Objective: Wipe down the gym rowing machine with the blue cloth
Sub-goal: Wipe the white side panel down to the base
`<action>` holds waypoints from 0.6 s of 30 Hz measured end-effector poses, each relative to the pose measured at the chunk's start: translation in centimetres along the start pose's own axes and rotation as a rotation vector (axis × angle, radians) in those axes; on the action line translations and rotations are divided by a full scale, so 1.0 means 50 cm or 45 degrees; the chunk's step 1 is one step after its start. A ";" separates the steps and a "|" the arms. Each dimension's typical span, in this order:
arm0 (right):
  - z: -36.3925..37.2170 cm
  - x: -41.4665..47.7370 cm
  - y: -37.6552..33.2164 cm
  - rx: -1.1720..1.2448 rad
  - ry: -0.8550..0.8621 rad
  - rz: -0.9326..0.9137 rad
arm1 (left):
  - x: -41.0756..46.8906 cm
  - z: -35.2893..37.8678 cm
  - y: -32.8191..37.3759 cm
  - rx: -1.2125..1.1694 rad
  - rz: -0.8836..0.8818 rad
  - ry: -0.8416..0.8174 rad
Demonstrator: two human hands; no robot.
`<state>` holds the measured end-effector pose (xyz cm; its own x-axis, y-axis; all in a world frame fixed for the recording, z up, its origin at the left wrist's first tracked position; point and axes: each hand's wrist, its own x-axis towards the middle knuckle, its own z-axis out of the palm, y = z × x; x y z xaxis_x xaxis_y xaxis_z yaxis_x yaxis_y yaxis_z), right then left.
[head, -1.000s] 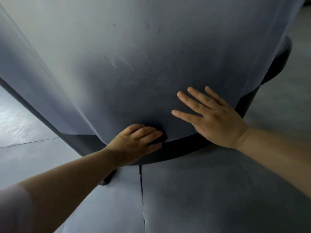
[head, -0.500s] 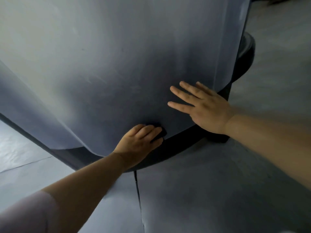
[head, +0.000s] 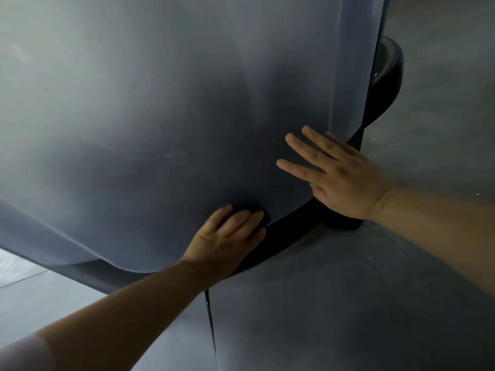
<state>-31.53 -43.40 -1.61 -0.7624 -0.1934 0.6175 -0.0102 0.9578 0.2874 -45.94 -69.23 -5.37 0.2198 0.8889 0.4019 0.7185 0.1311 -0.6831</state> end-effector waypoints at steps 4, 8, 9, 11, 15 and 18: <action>0.014 -0.002 0.004 0.045 0.014 -0.029 | -0.008 0.024 0.039 0.023 0.168 -0.255; 0.021 -0.004 0.017 0.079 0.034 -0.086 | 0.042 0.000 0.015 0.030 0.009 -0.042; 0.023 -0.008 0.022 0.101 0.025 -0.095 | 0.064 -0.007 0.004 0.020 -0.067 0.044; 0.027 -0.019 0.033 0.142 0.005 -0.104 | 0.094 -0.012 -0.007 0.023 -0.146 0.119; 0.041 -0.044 0.057 0.159 0.009 -0.114 | 0.068 0.017 0.028 0.113 0.029 -0.115; 0.043 -0.054 0.081 0.165 0.020 -0.061 | 0.057 0.022 0.045 0.168 0.162 -0.310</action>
<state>-30.90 -38.53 -3.69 -0.7487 -0.2418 0.6172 -0.1305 0.9666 0.2205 -44.41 -65.93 -6.45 0.1267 0.9788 0.1607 0.5996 0.0535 -0.7985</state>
